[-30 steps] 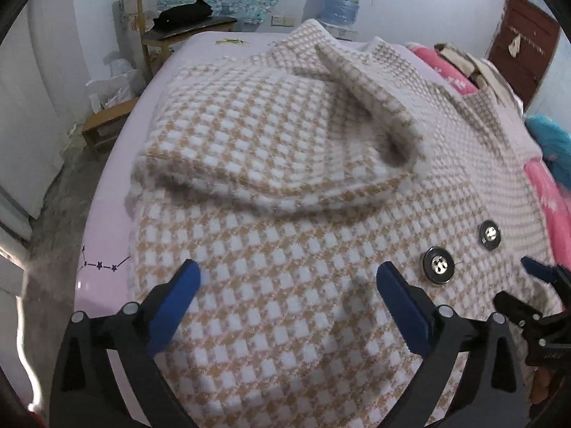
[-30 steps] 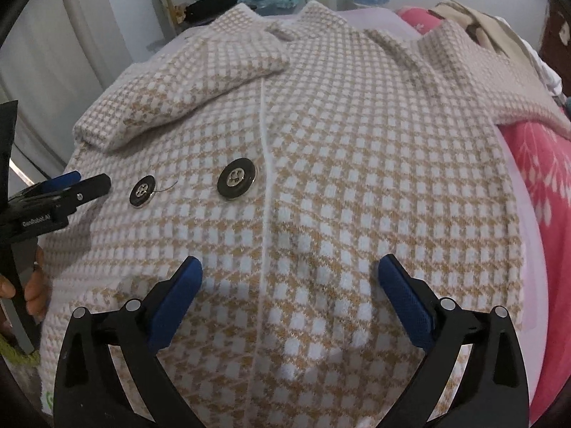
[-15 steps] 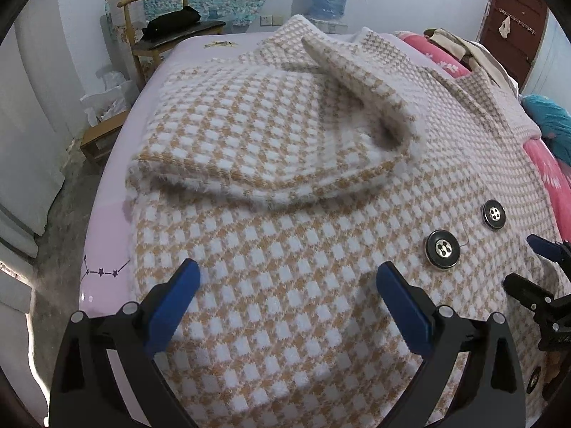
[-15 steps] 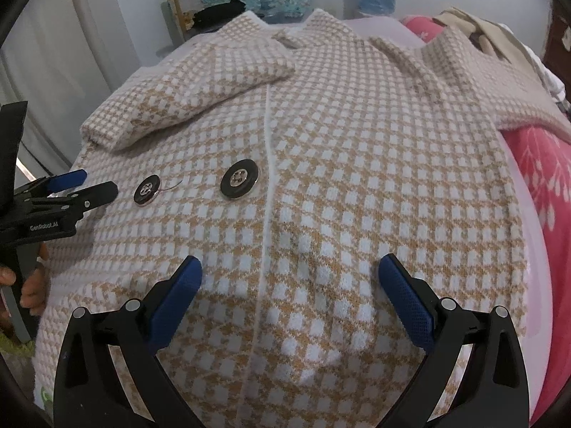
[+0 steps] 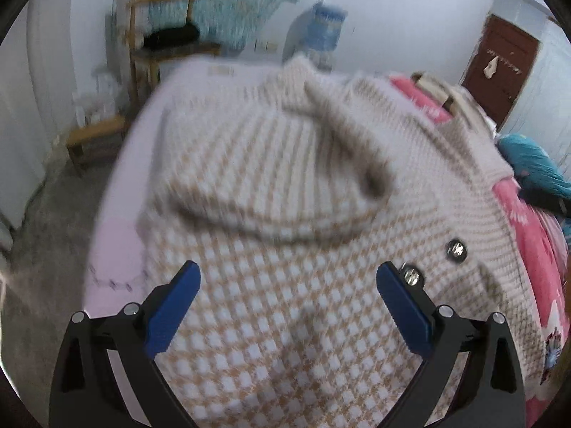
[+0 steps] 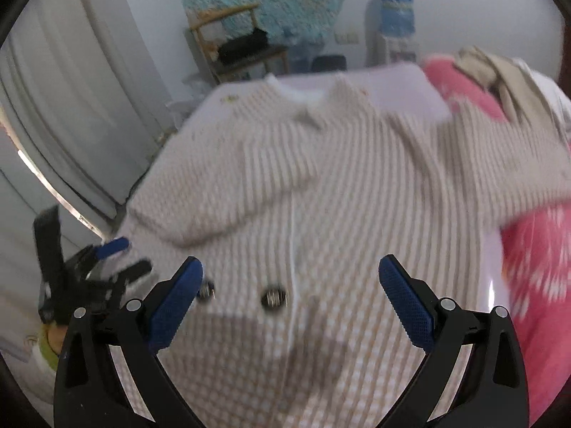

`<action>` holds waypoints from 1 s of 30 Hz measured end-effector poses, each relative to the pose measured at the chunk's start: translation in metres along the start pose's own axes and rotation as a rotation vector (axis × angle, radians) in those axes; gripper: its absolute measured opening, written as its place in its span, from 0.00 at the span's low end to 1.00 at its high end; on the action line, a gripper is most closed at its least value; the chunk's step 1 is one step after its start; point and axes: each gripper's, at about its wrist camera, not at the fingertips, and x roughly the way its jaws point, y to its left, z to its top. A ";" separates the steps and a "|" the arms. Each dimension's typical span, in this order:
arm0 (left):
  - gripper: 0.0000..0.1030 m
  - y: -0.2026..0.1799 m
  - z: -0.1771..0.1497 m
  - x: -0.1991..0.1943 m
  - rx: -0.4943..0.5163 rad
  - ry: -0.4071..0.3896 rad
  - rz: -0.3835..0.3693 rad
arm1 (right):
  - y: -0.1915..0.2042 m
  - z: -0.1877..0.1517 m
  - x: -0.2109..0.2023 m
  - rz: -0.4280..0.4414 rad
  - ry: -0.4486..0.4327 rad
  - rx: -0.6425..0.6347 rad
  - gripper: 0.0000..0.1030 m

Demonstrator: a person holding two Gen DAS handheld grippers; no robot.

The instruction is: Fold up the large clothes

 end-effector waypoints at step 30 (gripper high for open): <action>0.56 0.031 0.032 0.024 -0.095 -0.042 0.072 | 0.031 0.107 0.107 0.074 0.052 -0.104 0.09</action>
